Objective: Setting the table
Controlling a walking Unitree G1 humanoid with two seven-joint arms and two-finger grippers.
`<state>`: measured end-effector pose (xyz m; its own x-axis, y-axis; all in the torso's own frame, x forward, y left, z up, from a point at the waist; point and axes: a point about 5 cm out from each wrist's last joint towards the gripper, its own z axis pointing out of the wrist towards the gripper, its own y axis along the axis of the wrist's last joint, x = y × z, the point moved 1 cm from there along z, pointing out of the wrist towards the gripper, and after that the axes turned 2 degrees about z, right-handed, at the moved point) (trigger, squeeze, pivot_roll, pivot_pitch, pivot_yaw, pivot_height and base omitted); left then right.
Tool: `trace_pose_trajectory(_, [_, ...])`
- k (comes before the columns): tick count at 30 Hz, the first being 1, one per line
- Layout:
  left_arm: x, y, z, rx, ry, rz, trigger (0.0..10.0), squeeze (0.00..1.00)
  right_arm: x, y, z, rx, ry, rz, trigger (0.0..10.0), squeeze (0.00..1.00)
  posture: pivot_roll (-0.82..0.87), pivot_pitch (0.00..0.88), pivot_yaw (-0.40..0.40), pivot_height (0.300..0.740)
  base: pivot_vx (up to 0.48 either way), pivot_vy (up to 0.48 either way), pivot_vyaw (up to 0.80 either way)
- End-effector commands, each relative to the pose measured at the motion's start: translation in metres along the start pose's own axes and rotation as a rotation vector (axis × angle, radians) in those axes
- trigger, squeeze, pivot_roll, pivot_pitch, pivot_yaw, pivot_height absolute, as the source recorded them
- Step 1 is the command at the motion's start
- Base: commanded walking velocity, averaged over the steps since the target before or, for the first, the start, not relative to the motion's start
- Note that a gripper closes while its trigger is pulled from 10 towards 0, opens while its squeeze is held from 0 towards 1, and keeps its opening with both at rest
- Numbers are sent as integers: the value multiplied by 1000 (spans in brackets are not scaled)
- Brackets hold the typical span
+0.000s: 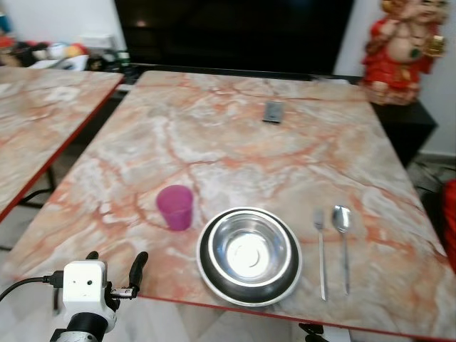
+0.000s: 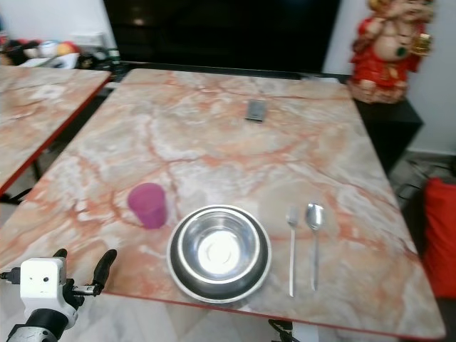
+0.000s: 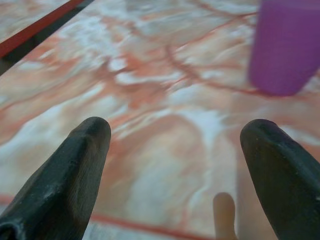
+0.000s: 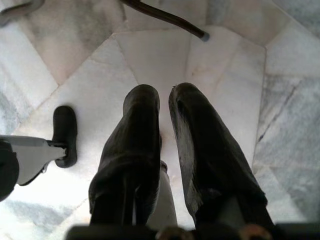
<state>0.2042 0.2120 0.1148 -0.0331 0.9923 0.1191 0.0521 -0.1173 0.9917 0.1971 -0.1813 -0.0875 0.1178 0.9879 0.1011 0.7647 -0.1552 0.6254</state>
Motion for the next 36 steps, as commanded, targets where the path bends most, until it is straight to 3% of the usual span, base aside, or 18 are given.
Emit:
trace_pose_trajectory(1, [-1,-2,0,3,-8,0,10000,0,-2,-5,-1,12,-12,18,10000,0,65,101,-21,740,0,0,0])
trace_pose_trajectory(10, [0,-5,-3,16,0,8,10000,0,-2,-4,-1,12,-12,9,10000,0,67,101,-22,740,0,0,0])
trace_pose_trajectory(13, [12,-7,-7,7,98,46,10000,0,-2,-5,-1,13,-13,12,10000,0,66,98,-17,740,0,0,456])
trace_pose_trajectory(15, [35,-9,-13,5,274,107,10000,0,-2,-6,-1,13,-15,18,10000,0,64,96,-15,740,0,0,0])
trace_pose_trajectory(17, [40,-10,-15,8,313,115,10000,0,-1,-6,-1,13,-15,19,10000,0,64,96,-15,740,0,0,0])
trace_pose_trajectory(18, [62,-13,-23,27,468,143,10000,0,-1,-6,-1,13,-18,24,10000,0,65,94,-14,740,0,0,0])
trace_pose_trajectory(20, [75,-16,-30,45,548,170,10000,0,-1,-6,-1,13,-20,27,10000,0,65,94,-14,740,0,0,0])
trace_pose_trajectory(24, [95,-33,-43,143,632,204,10000,0,-2,-7,-1,15,-24,30,10000,0,68,87,-10,740,0,0,0])
trace_pose_trajectory(26, [103,-53,-51,246,657,186,10000,0,-2,-7,-2,15,-26,33,10000,0,69,86,-9,740,0,0,0])
trace_pose_trajectory(31, [122,-103,-91,482,733,227,10000,0,-1,-8,-2,16,-29,34,10000,0,66,78,-8,740,0,0,0])
trace_pose_trajectory(33, [123,-111,-98,520,741,217,10000,0,-2,-9,-2,16,-30,35,10000,0,68,77,-7,740,0,0,0])
trace_pose_trajectory(36, [109,-154,-114,706,623,110,10000,0,-2,-9,-2,18,-35,37,10000,0,70,75,-9,740,0,0,0])
